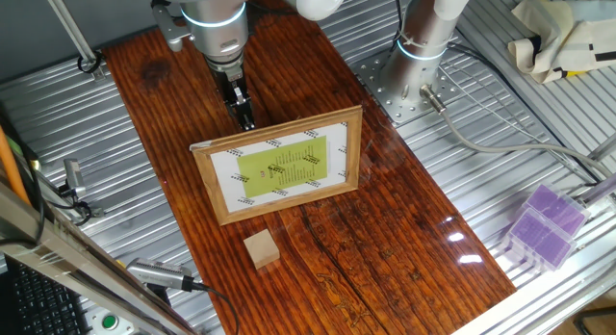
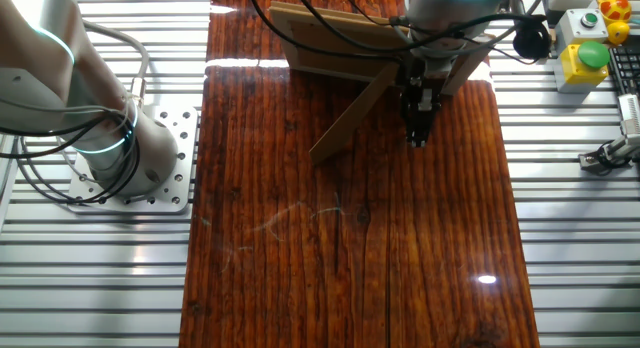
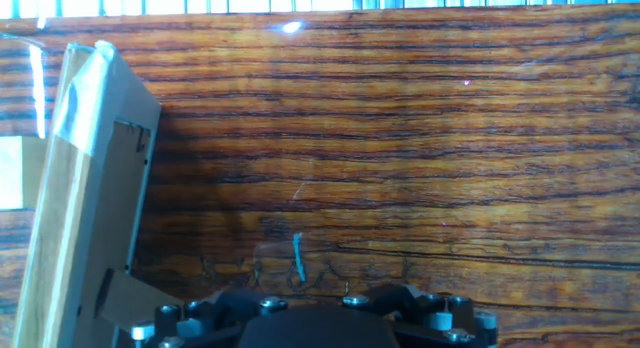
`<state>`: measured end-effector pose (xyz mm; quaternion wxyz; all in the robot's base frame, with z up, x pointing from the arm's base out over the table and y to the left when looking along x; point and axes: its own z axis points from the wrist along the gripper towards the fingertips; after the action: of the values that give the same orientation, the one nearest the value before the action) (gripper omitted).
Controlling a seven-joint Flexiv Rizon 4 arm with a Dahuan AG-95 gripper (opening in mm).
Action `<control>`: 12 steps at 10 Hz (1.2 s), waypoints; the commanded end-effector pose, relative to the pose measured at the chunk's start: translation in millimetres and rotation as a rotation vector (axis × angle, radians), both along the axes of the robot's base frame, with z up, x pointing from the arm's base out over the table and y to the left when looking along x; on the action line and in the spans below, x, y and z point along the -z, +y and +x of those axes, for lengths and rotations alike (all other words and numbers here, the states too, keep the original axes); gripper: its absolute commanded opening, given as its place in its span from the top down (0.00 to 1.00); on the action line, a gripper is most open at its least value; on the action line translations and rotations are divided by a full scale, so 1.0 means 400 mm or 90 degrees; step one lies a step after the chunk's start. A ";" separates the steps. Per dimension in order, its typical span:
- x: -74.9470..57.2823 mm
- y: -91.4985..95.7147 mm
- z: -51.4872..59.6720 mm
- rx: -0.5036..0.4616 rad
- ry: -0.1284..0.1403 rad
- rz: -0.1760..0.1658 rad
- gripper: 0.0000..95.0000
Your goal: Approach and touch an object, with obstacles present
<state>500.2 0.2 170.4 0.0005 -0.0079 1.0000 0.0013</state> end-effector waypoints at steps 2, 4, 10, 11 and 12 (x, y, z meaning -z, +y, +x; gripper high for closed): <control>-0.003 0.001 -0.001 -0.137 -0.018 0.026 1.00; -0.003 0.001 -0.001 -0.136 -0.018 0.026 1.00; -0.003 0.001 -0.001 -0.138 -0.017 0.022 1.00; -0.004 0.001 -0.001 -0.139 -0.017 0.022 1.00; -0.004 0.001 -0.001 -0.136 -0.016 0.022 1.00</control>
<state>499.6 0.2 171.8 0.0134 -0.1152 0.9931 0.0175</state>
